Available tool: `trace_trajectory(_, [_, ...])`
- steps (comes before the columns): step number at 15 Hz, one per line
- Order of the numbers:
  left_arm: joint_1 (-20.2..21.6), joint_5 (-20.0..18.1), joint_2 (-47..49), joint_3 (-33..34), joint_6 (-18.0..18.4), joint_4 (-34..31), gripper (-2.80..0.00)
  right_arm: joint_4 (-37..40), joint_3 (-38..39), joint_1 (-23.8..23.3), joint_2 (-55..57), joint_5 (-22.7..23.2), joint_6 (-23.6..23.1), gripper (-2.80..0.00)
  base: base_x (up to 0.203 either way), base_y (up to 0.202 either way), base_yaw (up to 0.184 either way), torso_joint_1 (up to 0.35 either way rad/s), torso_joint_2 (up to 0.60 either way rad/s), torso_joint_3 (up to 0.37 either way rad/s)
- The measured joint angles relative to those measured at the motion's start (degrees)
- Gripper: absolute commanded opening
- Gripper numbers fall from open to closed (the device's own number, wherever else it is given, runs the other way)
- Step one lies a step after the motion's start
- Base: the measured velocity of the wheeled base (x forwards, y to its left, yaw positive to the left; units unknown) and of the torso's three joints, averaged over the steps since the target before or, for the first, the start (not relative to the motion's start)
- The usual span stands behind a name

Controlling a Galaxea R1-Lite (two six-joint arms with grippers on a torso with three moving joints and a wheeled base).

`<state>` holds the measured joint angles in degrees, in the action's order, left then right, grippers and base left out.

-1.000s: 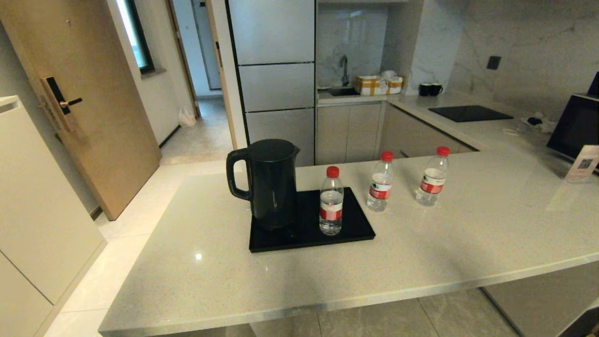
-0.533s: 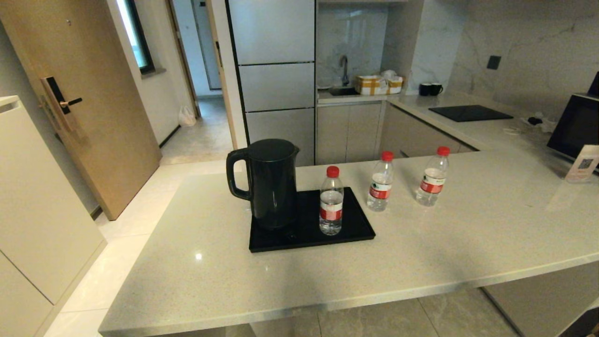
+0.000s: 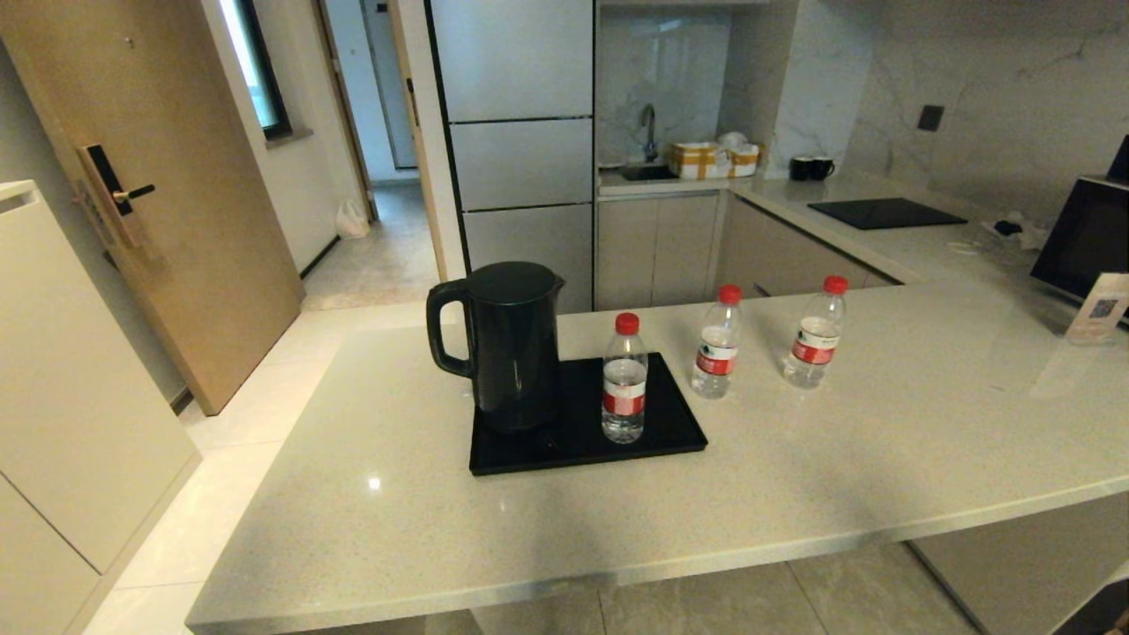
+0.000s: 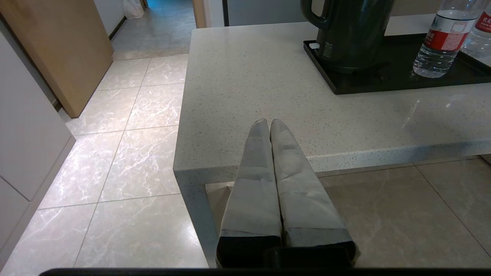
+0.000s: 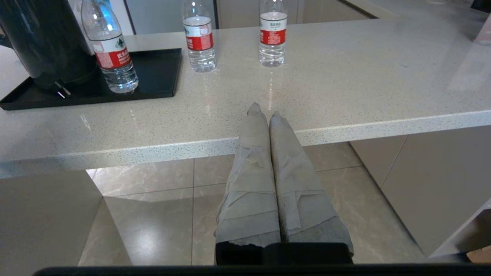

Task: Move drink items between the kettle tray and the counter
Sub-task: Pick up the bottled water

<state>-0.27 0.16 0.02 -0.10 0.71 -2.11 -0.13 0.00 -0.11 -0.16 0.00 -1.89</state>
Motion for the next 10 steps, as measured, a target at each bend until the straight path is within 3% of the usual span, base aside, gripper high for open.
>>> trace_trajectory(10, [0.0, 0.0, 0.0, 0.0, -0.01, 0.02, -2.8, 0.21, 0.0, -0.07, 0.02, -0.11, 2.07, -2.8, 0.0, 0.0, 0.0, 0.0, 0.0, 0.0])
